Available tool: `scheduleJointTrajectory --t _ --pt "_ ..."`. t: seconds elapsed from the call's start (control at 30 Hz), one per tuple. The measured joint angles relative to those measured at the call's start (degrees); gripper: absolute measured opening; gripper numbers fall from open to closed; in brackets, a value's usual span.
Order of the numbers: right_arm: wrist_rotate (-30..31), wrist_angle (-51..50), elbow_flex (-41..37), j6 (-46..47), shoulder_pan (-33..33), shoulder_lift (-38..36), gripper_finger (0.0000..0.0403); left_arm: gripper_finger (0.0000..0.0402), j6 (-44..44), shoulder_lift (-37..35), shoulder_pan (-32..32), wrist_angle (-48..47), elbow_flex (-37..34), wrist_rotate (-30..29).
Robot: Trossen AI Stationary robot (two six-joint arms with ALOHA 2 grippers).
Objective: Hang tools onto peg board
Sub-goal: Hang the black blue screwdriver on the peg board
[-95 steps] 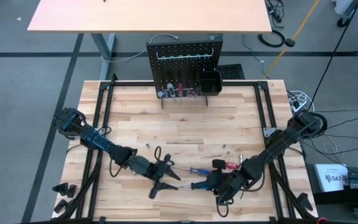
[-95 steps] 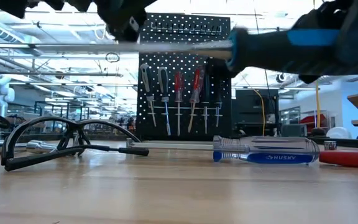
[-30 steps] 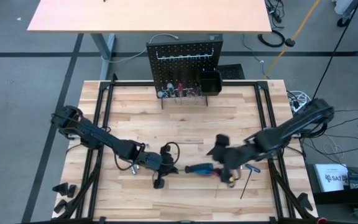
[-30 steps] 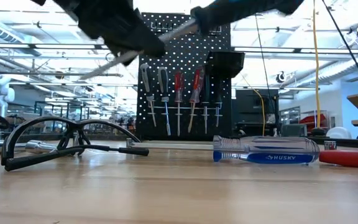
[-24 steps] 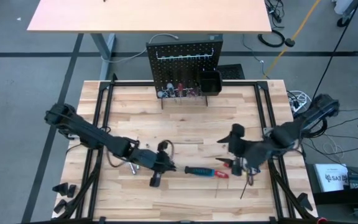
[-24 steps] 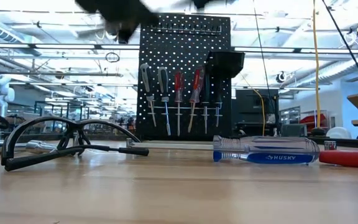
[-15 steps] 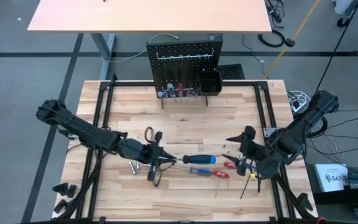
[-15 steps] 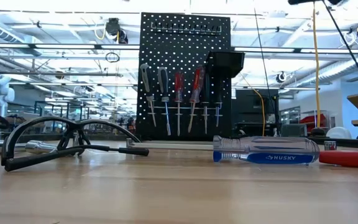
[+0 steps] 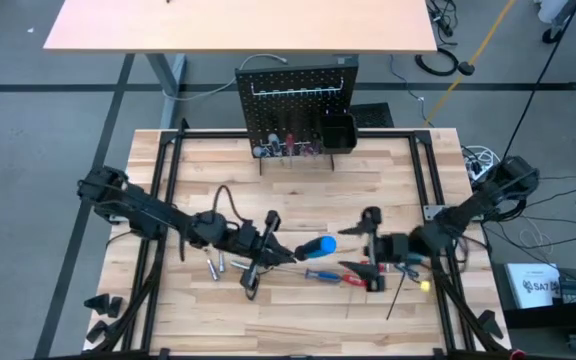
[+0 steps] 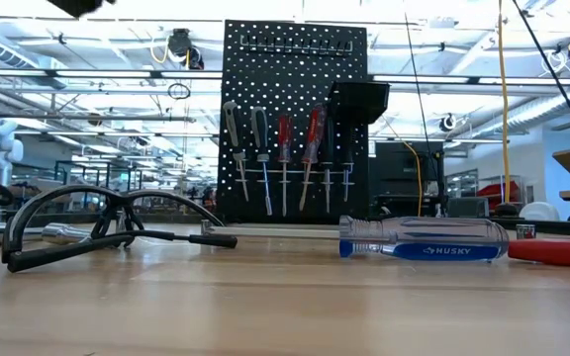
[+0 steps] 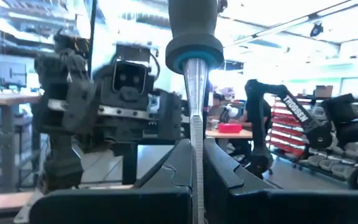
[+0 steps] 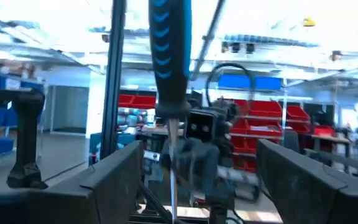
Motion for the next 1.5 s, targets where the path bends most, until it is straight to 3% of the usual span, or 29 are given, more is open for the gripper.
scheduleJointTrajectory --t 0.17,0.3,0.5,0.8,1.0,1.33,1.5 --pt "-8.82 -3.6 3.73 4.25 -8.16 2.79 0.0302 0.0009 -2.06 2.63 2.8 0.9 1.3 0.96" --pt "-13.64 -7.58 5.44 6.41 -11.85 3.11 0.0302 0.0009 -1.96 2.4 4.12 1.21 1.36 4.51" --pt "-20.3 -10.03 6.47 11.54 -17.13 3.13 0.0299 0.0009 -1.98 2.14 8.15 1.02 1.36 4.73" --pt "-20.81 -9.95 8.02 12.5 -18.98 3.1 0.0288 0.0009 -4.82 2.14 12.94 1.22 1.38 6.11" --pt "-20.07 -11.77 9.51 12.53 -20.89 3.1 0.0219 0.0009 -4.99 2.14 14.71 2.22 1.43 6.33" --pt "-16.57 -11.71 9.55 11.38 -23.35 3.08 0.0023 0.001 -6.06 2.14 18.02 2.78 1.43 7.8" --pt "-13.16 -11.74 9.55 10.67 -23.93 3.06 0.0021 0.0048 -6.15 2.14 19.28 2.02 1.45 7.12"
